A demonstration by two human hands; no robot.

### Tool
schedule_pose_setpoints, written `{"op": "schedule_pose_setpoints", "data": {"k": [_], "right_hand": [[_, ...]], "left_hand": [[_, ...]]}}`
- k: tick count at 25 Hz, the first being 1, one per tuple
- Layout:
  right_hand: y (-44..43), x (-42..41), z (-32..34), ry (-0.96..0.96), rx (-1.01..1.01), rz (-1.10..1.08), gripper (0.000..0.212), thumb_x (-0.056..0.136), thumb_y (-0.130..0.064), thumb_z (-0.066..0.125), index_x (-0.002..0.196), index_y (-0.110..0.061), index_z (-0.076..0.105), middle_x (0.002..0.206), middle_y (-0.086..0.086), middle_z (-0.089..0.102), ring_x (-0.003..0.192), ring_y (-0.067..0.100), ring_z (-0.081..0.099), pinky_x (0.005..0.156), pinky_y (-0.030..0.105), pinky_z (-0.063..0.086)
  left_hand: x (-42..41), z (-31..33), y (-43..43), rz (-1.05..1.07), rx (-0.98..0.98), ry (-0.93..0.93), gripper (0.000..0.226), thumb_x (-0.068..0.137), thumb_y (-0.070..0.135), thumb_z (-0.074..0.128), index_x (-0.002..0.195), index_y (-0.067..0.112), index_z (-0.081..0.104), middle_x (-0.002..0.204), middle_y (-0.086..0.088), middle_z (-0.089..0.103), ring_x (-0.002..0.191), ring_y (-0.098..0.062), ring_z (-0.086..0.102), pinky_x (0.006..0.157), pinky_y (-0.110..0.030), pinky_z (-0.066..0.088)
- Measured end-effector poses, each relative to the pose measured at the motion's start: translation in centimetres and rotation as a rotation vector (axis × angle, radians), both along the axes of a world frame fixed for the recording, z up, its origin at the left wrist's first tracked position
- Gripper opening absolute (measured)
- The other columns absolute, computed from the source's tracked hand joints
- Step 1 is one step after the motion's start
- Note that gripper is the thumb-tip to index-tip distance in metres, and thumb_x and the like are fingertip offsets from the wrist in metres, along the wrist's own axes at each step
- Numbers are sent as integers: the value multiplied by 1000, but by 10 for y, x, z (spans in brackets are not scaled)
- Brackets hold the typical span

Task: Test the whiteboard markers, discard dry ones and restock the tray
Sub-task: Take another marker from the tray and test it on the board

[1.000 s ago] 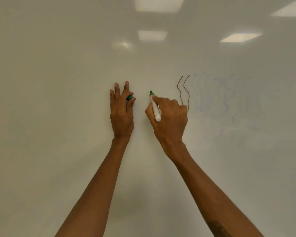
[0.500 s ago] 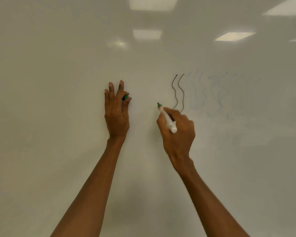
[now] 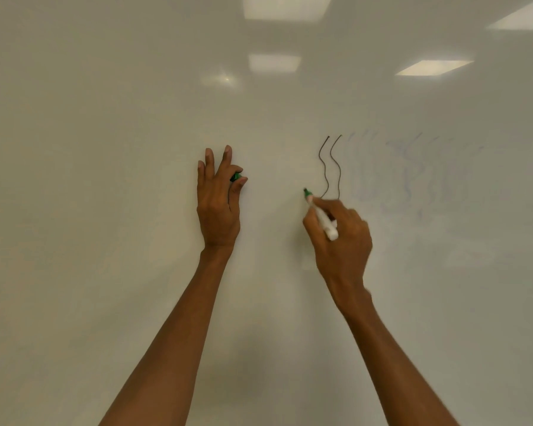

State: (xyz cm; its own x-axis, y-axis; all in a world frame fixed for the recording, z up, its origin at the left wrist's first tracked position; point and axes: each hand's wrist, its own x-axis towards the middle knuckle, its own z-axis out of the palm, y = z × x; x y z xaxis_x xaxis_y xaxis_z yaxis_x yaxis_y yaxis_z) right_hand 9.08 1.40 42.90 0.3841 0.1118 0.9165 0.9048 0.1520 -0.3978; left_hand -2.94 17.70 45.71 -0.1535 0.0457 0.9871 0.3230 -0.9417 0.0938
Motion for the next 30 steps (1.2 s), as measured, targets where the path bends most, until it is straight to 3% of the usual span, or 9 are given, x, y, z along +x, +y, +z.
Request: {"op": "schedule_pose_setpoints", "data": {"k": [5,10,12,15,18,22,30], "right_hand": [[-14,-10,-43,291,-127,310,11,89,-25,68,98,-28,72,78,-11,70,69,9,63,61,28,50],[-28,-9,-45,687,-227,785,14,90,-20,71,103,-19,76,93,3,75,84,19,71,74,26,57],[-31,-14,-50,877,-225,949,20,92,-19,68,110,-14,75,100,12,74,87,21,70,81,28,58],[-34,-22,-59,1078,-200,1102,25,96,-18,58,113,-9,73,97,15,72,85,20,68,84,31,57],[-36,-33,-70,1148,-202,1170,24,96,-14,57,111,-6,73,94,15,72,83,19,67,83,31,57],[-38,-51,-90,1219,-224,1157,23,94,-15,61,110,-5,74,91,14,72,79,18,66,79,30,56],[-45,-65,-114,1240,-278,1105,23,94,-17,63,111,-7,73,89,12,73,76,17,65,80,31,57]], "left_hand": [[-3,1,5,3,15,3,29,102,24,53,119,3,64,142,-14,56,143,-36,38,123,-42,23],[-11,-2,-2,-156,-149,-43,25,100,20,57,108,2,70,129,-14,61,138,-27,46,121,-43,29],[-18,-12,-12,-246,-242,-80,24,100,20,57,111,5,71,117,-9,60,125,-24,56,110,-48,43],[-32,-36,-44,-414,-432,-109,22,97,18,62,116,13,73,99,1,59,99,-13,64,97,-30,51],[-38,-62,-67,-522,-700,-307,24,92,23,70,115,16,75,99,0,71,95,-5,68,90,-19,51],[-47,-92,-81,-742,-1073,-595,28,87,22,76,111,8,75,104,-5,76,89,-11,74,90,-30,58],[-50,-134,-113,-773,-1206,-597,27,87,19,75,110,4,75,97,-6,77,87,-11,73,85,-25,59]]}}
